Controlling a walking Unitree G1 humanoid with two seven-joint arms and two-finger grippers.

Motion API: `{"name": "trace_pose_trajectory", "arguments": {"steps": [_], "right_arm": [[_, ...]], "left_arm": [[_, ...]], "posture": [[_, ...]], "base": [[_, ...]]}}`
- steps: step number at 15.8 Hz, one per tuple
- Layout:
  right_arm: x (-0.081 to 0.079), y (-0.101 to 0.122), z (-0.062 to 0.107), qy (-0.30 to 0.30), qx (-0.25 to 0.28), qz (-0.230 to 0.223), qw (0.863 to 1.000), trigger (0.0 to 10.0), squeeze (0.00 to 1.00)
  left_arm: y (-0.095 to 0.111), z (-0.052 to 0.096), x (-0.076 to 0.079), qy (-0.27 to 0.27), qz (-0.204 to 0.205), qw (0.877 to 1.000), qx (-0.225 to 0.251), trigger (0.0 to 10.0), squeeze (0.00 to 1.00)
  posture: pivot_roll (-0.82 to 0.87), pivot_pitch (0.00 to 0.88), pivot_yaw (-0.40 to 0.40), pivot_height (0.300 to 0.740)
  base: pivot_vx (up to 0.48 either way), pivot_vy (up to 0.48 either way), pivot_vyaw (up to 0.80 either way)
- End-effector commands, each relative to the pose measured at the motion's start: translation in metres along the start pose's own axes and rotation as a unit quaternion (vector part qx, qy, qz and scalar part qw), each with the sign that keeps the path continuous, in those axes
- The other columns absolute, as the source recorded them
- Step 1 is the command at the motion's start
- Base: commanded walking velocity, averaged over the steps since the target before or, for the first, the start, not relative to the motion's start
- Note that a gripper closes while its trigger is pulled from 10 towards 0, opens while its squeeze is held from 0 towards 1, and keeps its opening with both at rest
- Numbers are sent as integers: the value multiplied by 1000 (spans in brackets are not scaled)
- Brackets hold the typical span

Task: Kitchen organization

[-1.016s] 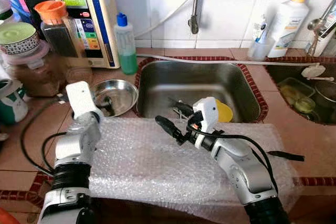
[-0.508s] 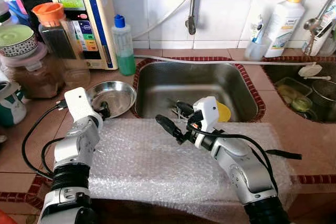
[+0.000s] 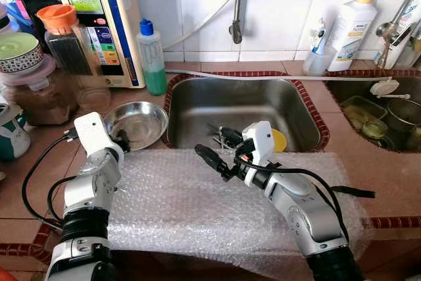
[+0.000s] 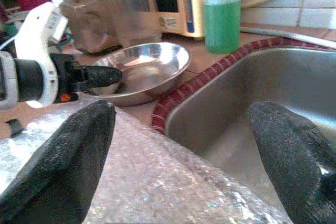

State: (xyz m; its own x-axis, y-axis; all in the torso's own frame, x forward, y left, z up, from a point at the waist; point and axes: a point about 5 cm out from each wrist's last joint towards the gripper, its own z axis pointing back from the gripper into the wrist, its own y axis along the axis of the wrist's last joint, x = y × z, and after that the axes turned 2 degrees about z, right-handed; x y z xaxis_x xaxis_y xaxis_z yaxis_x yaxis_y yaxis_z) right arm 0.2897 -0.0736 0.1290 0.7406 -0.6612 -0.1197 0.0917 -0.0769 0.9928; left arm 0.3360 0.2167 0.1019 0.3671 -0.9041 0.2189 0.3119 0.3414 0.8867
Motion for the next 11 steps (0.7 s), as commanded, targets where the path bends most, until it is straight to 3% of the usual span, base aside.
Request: {"name": "trace_pose_trajectory", "arguments": {"steps": [1,7,8,9,10,11], "right_arm": [[-3,10,0,14,22,6,1000,10000,973],[-3,10,2,11,20,8,1000,10000,969],[-1,10,2,8,20,9,1000,10000,965],[0,11,2,5,20,9,1000,10000,922],[0,11,2,5,20,10,1000,10000,620],[0,10,2,6,20,10,1000,10000,220]], "left_arm": [[-17,-1,-9,19,-17,999,-32,0,0],[-11,-2,-12,32,-58,998,10,0,0],[-9,-2,-11,29,-57,998,26,0,0],[-2,1,-8,8,-50,995,83,0,0],[1,2,-7,4,-51,994,94,0,0],[2,3,-5,-6,-41,994,105,0,0]], "posture": [[-44,0,41,740],[-49,0,43,740],[-49,0,43,740],[-49,0,43,740],[-49,0,43,740],[-49,0,43,740]], "base": [[0,0,0],[0,0,0],[0,0,0],[0,0,0],[0,0,0],[0,0,0]]}}
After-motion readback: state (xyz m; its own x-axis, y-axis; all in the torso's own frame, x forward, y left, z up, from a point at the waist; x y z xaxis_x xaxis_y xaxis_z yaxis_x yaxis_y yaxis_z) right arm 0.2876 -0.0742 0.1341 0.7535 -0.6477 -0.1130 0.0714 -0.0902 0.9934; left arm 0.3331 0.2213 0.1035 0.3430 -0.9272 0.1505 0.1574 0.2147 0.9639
